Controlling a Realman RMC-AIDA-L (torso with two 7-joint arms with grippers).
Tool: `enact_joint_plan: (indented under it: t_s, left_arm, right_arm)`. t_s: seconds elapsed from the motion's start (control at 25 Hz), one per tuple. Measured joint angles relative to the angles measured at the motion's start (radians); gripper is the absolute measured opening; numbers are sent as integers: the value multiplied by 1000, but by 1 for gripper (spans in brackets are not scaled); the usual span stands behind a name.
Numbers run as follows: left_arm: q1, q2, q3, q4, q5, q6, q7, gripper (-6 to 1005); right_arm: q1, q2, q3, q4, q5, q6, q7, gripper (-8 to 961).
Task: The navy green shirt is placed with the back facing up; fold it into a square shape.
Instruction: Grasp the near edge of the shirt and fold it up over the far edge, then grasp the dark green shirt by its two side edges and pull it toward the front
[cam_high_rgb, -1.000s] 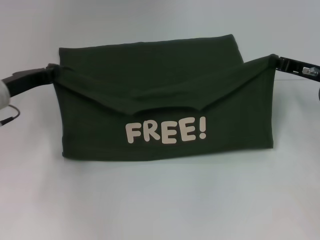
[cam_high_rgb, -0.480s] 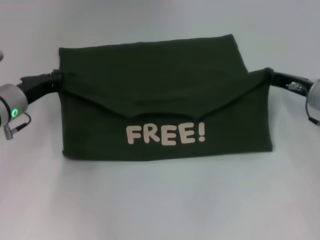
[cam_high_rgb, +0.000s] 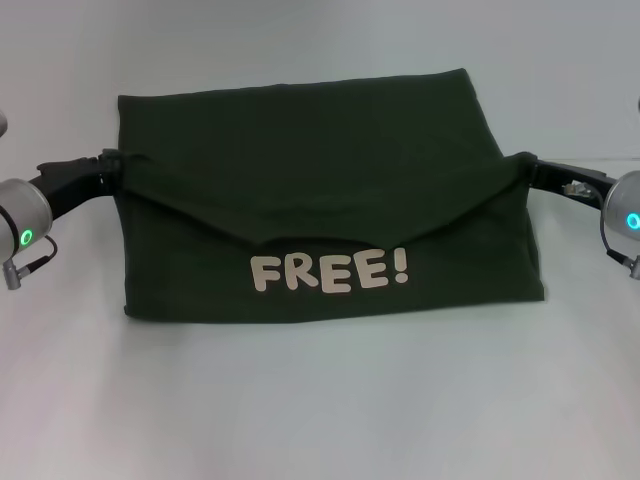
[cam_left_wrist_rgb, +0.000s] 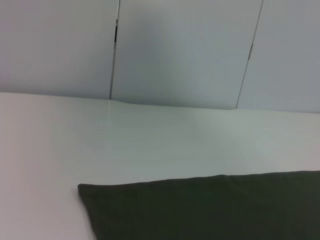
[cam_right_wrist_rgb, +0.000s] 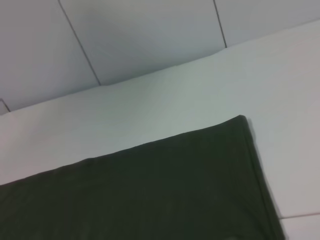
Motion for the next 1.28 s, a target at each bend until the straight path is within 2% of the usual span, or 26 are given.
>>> enact_joint_plan:
  t_s: [0.2, 0.24, 0.32, 0.52, 0.56, 0.76, 0.96, 1.08, 1.28]
  left_arm:
    - [7, 0, 1, 5, 4, 0, 0, 53]
    - [9, 0, 1, 9, 2, 0, -2, 54]
    - [17, -2, 1, 23, -1, 1, -17, 134]
    - [67, -25, 1, 126, 0, 58, -115, 345]
    - [79, -30, 1, 145, 0, 80, -130, 392]
    - [179, -49, 29, 260, -4, 326, -214, 584]
    - [270, -55, 92, 315, 2, 460, -236, 762]
    - [316, -60, 131, 340, 3, 470, -229, 879]
    - [371, -65, 185, 344, 10, 452, -164, 877]
  right_arm:
    - [-7, 1, -11, -8, -2, -4, 1, 55]
    - [-10, 1, -12, -11, -3, -6, 3, 131]
    - [-16, -2, -12, -17, -2, -14, 6, 283]
    - [-42, 1, -9, -52, 0, -41, 13, 395]
    - [-59, 1, -6, -71, 0, -80, 24, 418]
    - [-99, -6, -10, -99, 0, -208, 60, 530]
    - [-156, -12, -2, -137, 0, -398, 101, 735]
    - [-176, -6, 1, -144, 2, -457, 118, 757]
    - [-202, 10, 1, -144, 45, -472, 123, 779]
